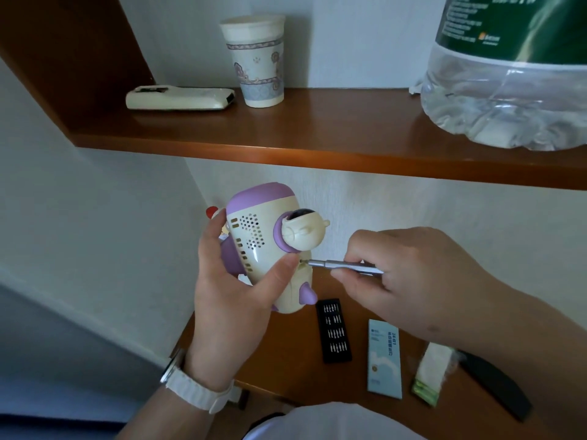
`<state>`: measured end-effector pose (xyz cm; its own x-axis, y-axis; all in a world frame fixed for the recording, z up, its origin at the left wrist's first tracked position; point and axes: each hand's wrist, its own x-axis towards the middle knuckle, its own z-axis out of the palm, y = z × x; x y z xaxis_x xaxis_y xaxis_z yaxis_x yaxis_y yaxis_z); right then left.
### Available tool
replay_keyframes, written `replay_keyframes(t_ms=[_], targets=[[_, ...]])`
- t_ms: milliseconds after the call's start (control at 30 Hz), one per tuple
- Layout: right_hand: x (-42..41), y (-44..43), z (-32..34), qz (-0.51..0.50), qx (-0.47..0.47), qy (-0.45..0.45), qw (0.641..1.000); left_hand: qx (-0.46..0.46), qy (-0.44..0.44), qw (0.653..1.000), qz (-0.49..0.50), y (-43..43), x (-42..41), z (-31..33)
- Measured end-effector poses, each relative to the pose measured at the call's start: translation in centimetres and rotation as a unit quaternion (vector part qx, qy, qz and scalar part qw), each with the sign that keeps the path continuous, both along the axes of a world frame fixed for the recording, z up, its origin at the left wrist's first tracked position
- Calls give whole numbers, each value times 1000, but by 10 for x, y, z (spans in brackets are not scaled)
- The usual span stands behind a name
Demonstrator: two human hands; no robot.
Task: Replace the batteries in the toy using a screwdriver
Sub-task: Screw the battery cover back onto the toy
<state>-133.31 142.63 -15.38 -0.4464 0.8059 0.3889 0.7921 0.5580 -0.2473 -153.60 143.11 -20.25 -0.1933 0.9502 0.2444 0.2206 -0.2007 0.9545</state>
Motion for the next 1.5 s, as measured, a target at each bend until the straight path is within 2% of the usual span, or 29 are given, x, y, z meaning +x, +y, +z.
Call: replay_keyframes(t_ms=[533,867,1067,1500], targets=[[-8,-5,-5,20,1,-21,1000,-28,-5,999,27,-19,-2,-6],[-7,-4,-6,32,-21,7,999,-30,-8,999,29,-19,-4,-4],[-3,-5,-8,24,-29,-13,999,-29,1,999,32,-18,0,-8],[8,-5,-9,-12,-63,3,998,-34,-9,999,25,-10,12,-10]])
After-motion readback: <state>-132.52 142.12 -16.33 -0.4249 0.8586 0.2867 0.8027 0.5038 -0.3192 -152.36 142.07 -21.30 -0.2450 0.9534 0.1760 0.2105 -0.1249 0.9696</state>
